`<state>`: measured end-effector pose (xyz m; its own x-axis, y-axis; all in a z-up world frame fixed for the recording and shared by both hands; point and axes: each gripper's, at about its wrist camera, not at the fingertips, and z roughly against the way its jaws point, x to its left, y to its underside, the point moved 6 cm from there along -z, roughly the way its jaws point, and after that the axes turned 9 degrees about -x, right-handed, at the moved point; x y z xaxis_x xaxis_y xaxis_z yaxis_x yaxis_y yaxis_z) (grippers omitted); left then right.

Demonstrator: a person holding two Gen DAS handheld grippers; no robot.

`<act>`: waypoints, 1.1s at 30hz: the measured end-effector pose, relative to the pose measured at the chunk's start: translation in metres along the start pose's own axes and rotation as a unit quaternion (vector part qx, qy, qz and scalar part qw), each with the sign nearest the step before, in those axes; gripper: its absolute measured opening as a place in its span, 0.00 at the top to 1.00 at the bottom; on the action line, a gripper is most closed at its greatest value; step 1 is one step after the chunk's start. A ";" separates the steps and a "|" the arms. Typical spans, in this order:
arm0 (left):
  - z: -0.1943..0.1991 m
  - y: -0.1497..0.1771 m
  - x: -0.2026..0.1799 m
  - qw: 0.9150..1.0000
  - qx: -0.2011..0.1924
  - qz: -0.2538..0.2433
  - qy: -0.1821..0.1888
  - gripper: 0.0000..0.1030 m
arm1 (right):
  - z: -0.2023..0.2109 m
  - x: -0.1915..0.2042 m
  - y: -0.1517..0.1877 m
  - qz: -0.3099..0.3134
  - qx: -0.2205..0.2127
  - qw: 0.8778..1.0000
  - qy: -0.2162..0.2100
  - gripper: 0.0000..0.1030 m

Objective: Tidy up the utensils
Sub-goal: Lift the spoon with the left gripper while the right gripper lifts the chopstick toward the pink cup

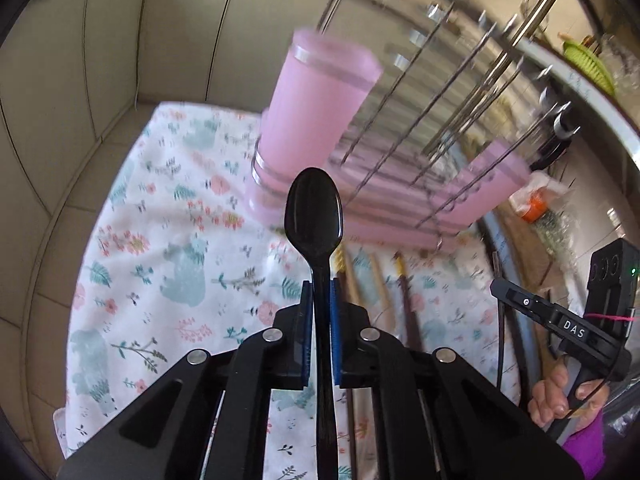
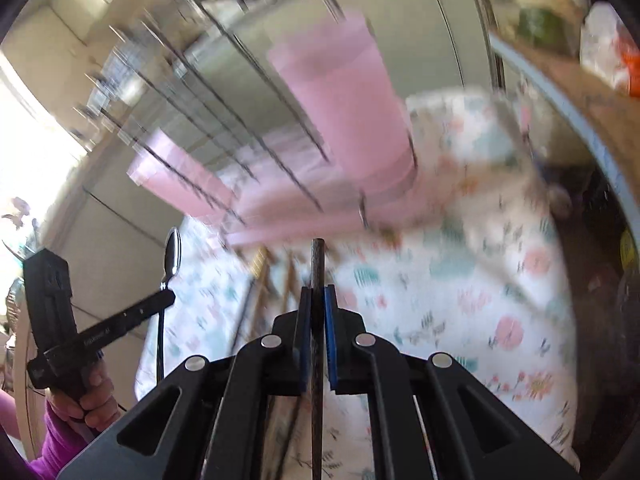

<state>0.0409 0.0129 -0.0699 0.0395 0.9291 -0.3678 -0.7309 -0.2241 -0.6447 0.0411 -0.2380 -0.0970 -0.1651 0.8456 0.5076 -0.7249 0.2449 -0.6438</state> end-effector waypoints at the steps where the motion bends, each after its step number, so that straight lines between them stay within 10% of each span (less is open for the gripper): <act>1: 0.000 -0.005 -0.009 1.000 -0.011 0.001 0.002 0.93 | 0.007 0.003 -0.007 0.004 -0.022 1.000 -0.006 0.94; 12: 0.080 -0.068 -0.047 0.986 -0.163 -0.007 0.028 0.93 | 0.082 0.040 -0.094 0.052 -0.199 0.978 -0.042 0.94; 21: 0.140 -0.120 -0.079 0.955 -0.293 -0.043 0.020 0.93 | 0.144 0.076 -0.160 0.099 -0.315 0.943 -0.044 0.94; 33: 0.103 -0.198 -0.075 0.918 -0.394 -0.042 -0.011 0.93 | 0.113 0.076 -0.230 0.130 -0.406 0.905 -0.011 0.94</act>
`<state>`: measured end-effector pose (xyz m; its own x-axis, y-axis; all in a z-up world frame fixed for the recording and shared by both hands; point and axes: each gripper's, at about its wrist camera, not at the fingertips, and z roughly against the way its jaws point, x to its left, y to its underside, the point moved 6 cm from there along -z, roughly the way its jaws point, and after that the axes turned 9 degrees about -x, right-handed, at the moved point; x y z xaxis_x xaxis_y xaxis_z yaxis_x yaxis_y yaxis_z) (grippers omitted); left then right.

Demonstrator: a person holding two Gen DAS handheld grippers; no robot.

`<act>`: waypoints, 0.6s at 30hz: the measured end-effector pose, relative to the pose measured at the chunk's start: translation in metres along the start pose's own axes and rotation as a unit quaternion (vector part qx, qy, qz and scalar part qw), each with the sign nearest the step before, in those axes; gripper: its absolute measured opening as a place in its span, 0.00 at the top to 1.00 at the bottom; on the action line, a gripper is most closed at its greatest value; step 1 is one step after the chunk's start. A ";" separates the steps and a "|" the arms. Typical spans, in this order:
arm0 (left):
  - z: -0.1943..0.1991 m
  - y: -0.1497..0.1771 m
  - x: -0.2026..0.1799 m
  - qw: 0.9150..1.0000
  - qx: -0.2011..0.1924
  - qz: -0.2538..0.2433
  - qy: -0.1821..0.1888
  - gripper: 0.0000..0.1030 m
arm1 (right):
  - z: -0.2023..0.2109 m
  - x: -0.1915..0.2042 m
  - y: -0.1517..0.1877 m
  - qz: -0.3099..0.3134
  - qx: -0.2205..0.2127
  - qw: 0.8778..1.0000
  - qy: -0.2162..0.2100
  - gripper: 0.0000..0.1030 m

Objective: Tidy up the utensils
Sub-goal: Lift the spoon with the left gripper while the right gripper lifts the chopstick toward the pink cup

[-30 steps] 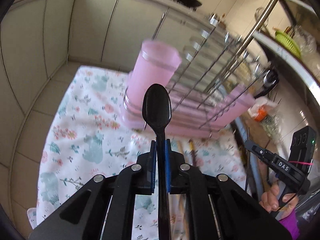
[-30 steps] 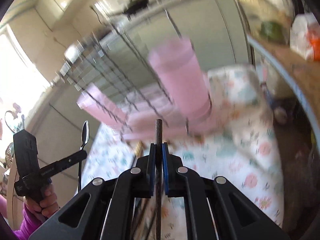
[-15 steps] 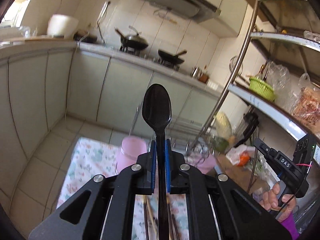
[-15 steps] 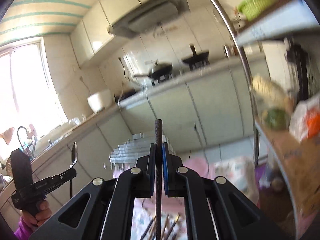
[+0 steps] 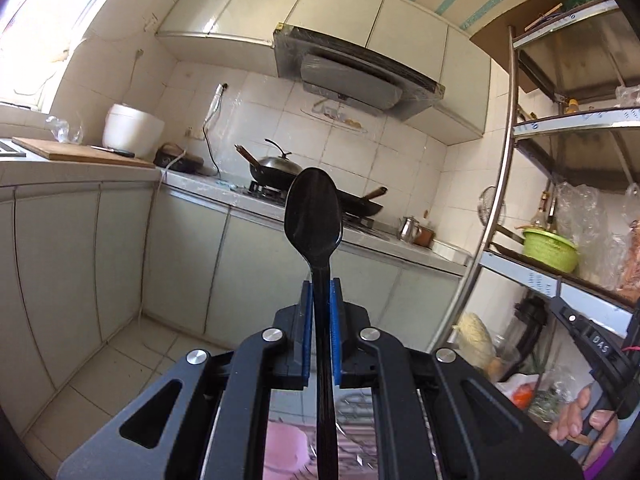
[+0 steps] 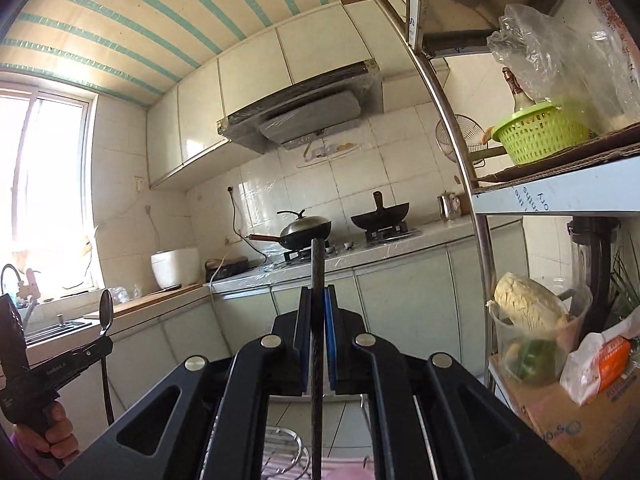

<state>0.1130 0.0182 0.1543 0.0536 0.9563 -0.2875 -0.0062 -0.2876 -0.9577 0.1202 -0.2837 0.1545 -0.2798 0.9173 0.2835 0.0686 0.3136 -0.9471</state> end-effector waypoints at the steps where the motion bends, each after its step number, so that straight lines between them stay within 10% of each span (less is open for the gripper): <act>1: -0.008 0.004 0.002 1.000 -0.004 -0.004 -0.004 0.93 | -0.005 -0.001 0.003 0.002 -0.001 1.000 0.001 0.94; 18: -0.074 0.092 0.045 0.998 0.005 -0.031 -0.051 0.93 | -0.058 -0.037 0.094 -0.002 0.048 0.998 0.035 0.94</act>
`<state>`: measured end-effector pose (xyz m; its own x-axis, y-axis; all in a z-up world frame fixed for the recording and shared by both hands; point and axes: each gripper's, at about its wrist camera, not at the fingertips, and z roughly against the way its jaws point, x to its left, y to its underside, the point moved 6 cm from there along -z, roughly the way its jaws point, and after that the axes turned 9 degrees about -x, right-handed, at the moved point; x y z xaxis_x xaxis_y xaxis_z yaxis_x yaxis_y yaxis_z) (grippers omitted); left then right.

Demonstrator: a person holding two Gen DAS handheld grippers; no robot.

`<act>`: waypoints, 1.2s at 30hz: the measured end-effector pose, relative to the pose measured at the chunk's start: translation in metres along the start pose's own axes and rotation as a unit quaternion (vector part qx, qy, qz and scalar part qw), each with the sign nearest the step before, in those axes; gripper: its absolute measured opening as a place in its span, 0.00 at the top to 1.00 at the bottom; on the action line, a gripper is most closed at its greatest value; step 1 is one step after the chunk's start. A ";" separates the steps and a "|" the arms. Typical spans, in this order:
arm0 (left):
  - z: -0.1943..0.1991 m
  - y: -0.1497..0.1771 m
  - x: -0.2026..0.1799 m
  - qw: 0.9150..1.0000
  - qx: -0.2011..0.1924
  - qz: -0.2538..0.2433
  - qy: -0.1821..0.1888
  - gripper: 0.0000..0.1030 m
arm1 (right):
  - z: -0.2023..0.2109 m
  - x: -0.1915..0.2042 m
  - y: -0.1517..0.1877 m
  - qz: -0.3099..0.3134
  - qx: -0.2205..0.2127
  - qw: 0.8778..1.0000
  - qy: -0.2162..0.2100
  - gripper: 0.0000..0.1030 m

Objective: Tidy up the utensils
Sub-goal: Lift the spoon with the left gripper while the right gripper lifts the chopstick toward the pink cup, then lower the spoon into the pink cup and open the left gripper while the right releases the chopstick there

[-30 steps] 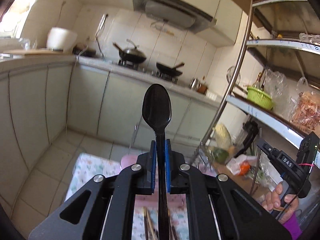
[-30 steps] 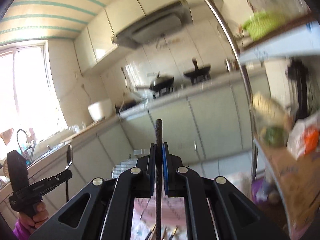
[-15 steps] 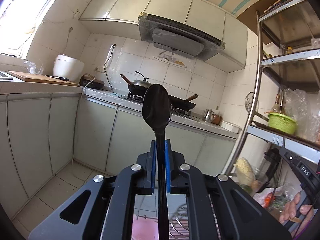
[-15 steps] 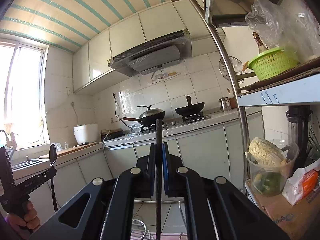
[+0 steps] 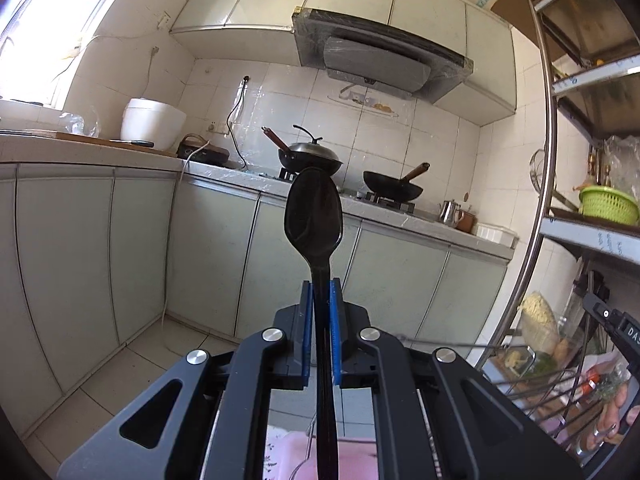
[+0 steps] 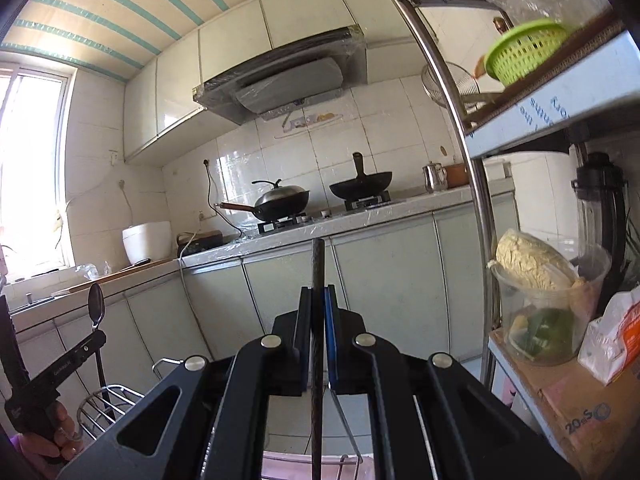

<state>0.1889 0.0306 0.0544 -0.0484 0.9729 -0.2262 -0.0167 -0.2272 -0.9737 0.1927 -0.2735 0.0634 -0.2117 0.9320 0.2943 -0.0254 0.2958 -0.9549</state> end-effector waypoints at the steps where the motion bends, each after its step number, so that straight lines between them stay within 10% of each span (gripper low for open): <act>1: 0.001 0.004 0.001 1.000 0.004 0.000 0.001 0.93 | 0.000 -0.002 0.005 -0.007 0.008 1.000 -0.001 0.94; 24: 0.023 0.052 0.011 0.986 0.156 0.044 0.040 0.93 | 0.017 -0.012 0.058 -0.025 0.177 0.984 0.005 0.94; 29: 0.019 0.055 0.017 0.980 0.189 0.058 0.028 0.70 | 0.015 -0.013 0.068 -0.030 0.216 0.976 0.002 0.90; 36: 0.019 0.054 0.026 0.974 0.212 0.077 0.019 0.67 | 0.021 -0.020 0.069 -0.040 0.227 0.973 0.006 0.75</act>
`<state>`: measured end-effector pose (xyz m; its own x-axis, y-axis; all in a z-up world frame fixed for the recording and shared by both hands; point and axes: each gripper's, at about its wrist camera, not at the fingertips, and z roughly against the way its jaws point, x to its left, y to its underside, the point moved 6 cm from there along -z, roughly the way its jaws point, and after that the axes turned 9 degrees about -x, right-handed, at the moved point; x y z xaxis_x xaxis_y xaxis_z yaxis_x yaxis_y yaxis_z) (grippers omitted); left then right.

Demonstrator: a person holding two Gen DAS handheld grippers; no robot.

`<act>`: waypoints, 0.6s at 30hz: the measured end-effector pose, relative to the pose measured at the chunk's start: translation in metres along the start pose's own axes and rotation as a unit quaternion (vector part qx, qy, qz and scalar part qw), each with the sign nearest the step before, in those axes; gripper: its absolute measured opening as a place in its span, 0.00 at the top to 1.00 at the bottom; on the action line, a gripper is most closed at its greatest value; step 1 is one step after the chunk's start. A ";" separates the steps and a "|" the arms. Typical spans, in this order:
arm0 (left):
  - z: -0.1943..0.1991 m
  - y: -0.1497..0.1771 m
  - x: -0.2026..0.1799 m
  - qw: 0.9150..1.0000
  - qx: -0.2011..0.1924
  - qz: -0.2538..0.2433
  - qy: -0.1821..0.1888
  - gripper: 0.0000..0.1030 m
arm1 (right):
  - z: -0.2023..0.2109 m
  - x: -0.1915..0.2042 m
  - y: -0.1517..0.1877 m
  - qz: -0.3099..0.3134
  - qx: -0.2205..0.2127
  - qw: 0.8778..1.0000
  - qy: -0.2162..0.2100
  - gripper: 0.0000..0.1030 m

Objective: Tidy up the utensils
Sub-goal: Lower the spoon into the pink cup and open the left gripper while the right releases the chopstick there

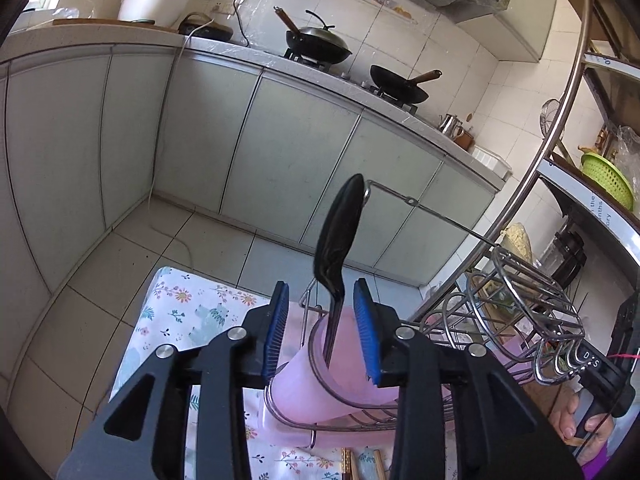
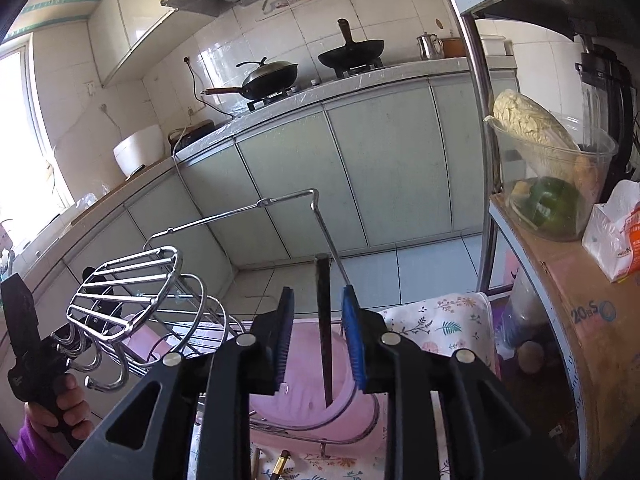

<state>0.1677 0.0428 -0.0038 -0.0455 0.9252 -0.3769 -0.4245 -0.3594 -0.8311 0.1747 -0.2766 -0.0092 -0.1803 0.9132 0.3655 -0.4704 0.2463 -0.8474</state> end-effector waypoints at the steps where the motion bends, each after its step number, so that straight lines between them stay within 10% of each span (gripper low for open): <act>1: 0.001 0.000 0.001 1.000 0.001 0.001 0.000 0.67 | 0.002 0.000 0.000 -0.001 0.000 1.000 0.000 0.75; 18: 0.063 0.037 -0.001 0.999 0.046 -0.016 0.016 0.67 | 0.074 -0.009 0.043 -0.036 0.006 0.999 0.007 0.74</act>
<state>0.0952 0.0365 -0.0090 -0.0023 0.9311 -0.3648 -0.5058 -0.3158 -0.8028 0.0923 -0.2985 -0.0201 -0.1344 0.8974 0.4202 -0.4917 0.3078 -0.8146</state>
